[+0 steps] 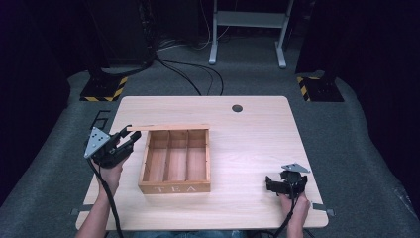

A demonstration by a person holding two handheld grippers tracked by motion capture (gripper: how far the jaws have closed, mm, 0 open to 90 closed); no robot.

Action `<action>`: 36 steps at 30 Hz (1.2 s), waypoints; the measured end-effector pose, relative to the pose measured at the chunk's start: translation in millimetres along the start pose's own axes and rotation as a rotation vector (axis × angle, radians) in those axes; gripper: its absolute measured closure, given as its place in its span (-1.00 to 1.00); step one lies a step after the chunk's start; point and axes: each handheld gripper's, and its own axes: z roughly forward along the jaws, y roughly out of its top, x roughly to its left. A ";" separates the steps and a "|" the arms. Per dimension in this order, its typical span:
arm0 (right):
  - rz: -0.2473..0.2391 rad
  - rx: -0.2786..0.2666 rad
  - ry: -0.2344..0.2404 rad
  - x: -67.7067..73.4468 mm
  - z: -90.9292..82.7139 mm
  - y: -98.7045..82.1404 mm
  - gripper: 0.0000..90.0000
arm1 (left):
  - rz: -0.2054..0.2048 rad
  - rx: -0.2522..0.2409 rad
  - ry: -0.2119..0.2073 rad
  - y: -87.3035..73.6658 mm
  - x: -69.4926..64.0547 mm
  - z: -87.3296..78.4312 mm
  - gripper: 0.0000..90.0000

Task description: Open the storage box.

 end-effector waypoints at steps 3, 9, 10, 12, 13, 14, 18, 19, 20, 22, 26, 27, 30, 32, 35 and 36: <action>-0.001 -0.001 0.001 -0.1 0.1 0.0 -0.94 | -0.005 -0.001 -0.001 3.4 1.5 2.6 0.32; -0.001 -0.001 0.000 -0.1 0.1 0.0 -0.94 | -0.003 0.007 -0.001 8.8 4.2 6.1 0.33; 0.002 0.002 -0.002 0.2 -0.2 0.0 -0.94 | -0.006 0.004 -0.001 9.2 4.1 6.6 0.33; -0.001 -0.001 0.000 0.0 0.1 0.0 -0.94 | -0.006 0.008 -0.002 11.5 5.2 8.3 0.33; 0.000 -0.001 0.000 0.0 0.1 0.0 -0.94 | -0.001 0.012 0.001 13.0 6.0 9.0 0.33; -0.001 0.000 0.000 0.0 0.0 0.0 -0.94 | -0.003 0.014 0.001 13.6 6.1 9.4 0.33; 0.001 0.000 0.000 0.1 0.0 0.0 -0.94 | -0.005 0.019 0.001 16.7 7.7 11.7 0.33; -0.001 -0.001 0.000 -0.1 0.1 0.0 -0.94 | -0.006 0.020 0.000 17.5 8.1 12.3 0.33; 0.002 0.001 0.000 0.1 -0.1 0.0 -0.94 | -0.011 0.018 0.000 17.9 8.3 12.9 0.33; -0.001 -0.001 0.001 -0.1 0.1 0.0 -0.94 | -0.009 0.021 0.000 18.8 9.2 13.5 0.33; -0.001 -0.001 0.000 0.0 0.1 0.0 -0.94 | -0.013 0.021 -0.002 19.6 9.6 14.3 0.33; -0.001 -0.001 0.001 -0.1 0.1 0.0 -0.94 | -0.013 0.020 -0.003 19.7 9.7 14.5 0.33; 0.002 0.001 -0.001 0.1 -0.1 0.0 -0.94 | -0.015 0.020 -0.003 19.5 9.7 14.4 0.33; 0.001 0.001 -0.001 0.1 0.0 0.0 -0.94 | -0.015 0.018 -0.003 19.3 9.6 14.3 0.33; 0.001 0.001 -0.001 0.1 -0.1 0.0 -0.94 | -0.014 0.017 -0.003 19.1 9.6 14.3 0.33; -0.001 -0.001 0.001 -0.1 0.1 0.0 -0.94 | -0.014 0.018 -0.003 19.1 9.6 14.2 0.33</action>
